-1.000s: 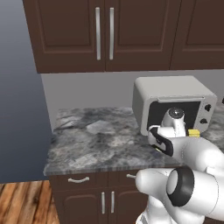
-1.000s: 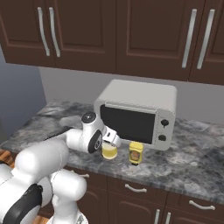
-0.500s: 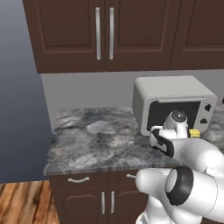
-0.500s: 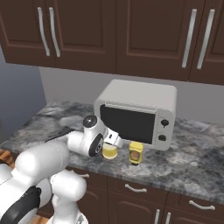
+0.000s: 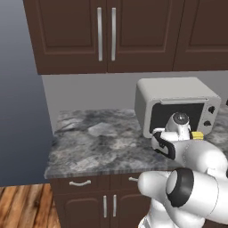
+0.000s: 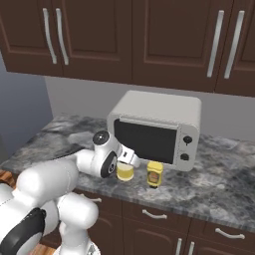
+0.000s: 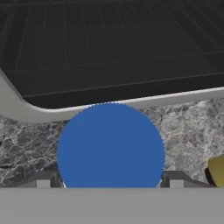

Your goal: Place the mustard and mayonnaise from the counter to the top shelf of the fridge. If the existing items in the fridge are on the top shelf, move them to other shelves.

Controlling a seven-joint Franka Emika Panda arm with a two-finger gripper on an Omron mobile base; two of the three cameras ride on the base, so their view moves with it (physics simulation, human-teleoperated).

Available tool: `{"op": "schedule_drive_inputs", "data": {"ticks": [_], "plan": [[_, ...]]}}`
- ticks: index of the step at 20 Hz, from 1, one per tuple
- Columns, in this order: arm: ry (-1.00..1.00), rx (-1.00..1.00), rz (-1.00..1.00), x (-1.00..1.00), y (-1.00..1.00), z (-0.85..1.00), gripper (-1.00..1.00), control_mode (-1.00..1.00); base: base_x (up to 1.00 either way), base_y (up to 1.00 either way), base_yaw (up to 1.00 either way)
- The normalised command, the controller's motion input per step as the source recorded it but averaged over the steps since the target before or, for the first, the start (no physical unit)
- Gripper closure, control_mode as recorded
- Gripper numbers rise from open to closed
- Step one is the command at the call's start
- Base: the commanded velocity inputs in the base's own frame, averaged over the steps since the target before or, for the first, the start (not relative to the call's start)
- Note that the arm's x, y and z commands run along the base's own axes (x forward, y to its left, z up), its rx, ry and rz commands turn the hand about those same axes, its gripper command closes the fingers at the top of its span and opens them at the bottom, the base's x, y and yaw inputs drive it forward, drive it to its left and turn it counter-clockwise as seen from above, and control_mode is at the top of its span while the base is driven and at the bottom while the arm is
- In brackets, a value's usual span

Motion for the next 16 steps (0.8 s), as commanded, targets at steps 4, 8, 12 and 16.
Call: {"op": "schedule_drive_inputs", "data": {"ticks": [4, 8, 12, 16], "plan": [[-0.02, 0.0, 0.0, -0.21, 0.0, 0.11, 1.0, -1.0, 0.0, 0.0, 0.0], [-0.15, 0.0, 0.0, -0.75, 0.0, 0.81, 1.0, -1.0, 0.0, 0.0, 0.0], [-0.16, 0.0, 0.01, -0.96, 0.01, 1.0, 1.0, -1.0, 0.0, 0.0, 0.0], [-0.08, 0.0, 0.03, -1.0, 0.14, 1.0, 1.0, -1.0, 0.0, 0.0, 0.0]]}}
